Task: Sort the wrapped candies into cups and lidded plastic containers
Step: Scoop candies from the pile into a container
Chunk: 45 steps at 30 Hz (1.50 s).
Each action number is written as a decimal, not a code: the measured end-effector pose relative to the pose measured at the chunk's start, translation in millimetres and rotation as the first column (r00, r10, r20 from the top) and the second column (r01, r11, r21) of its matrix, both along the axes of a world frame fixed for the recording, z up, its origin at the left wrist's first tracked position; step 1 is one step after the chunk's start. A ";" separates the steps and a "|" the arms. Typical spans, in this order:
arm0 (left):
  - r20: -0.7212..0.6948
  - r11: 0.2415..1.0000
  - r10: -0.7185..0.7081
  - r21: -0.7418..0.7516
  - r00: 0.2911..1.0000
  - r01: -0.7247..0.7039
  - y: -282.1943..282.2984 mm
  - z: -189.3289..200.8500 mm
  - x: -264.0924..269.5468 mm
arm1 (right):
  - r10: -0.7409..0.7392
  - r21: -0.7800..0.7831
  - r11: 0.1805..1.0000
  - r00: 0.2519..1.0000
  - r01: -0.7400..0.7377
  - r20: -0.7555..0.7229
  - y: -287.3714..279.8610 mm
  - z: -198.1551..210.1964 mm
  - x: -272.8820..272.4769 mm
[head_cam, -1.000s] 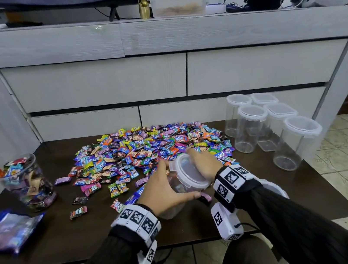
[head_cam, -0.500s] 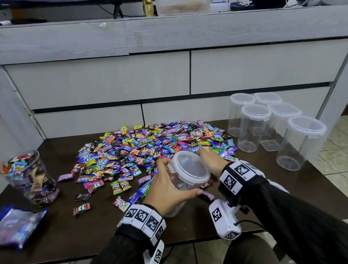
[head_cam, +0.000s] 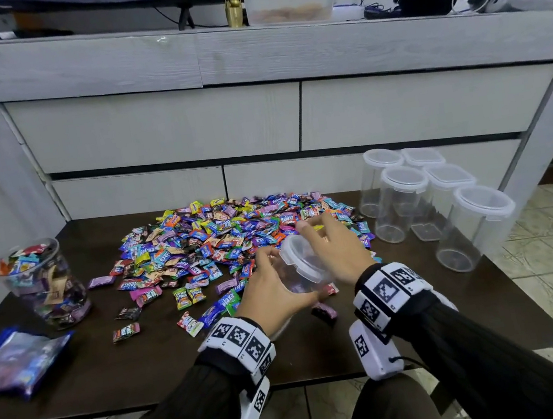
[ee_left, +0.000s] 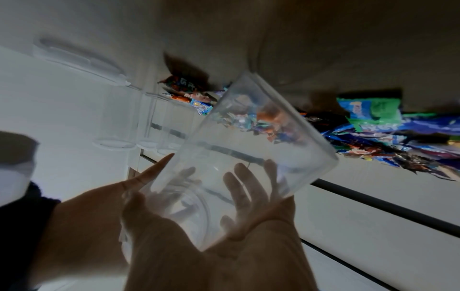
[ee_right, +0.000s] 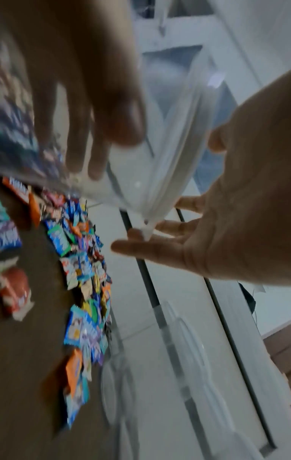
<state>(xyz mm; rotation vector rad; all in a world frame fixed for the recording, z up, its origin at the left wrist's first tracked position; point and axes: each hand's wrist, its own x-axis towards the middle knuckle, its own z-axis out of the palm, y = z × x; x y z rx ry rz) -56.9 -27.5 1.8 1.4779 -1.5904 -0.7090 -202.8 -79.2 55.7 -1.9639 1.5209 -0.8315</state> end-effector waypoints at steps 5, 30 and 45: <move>0.068 1.000 0.029 -0.004 0.997 -0.029 -2.5 3.8 -5.4 | 0.119 0.007 0.993 0.983 -0.120 -0.138 17.9 -8.5 16.0; -0.401 0.970 -0.203 0.043 0.893 0.240 7.7 -17.4 24.6 | -0.200 0.089 0.941 0.749 0.326 -0.631 12.1 -75.2 -140.5; -0.395 0.946 -0.242 0.108 0.887 0.306 15.2 -16.8 37.2 | -0.159 0.197 0.899 0.711 0.391 -0.685 14.0 -93.3 -145.6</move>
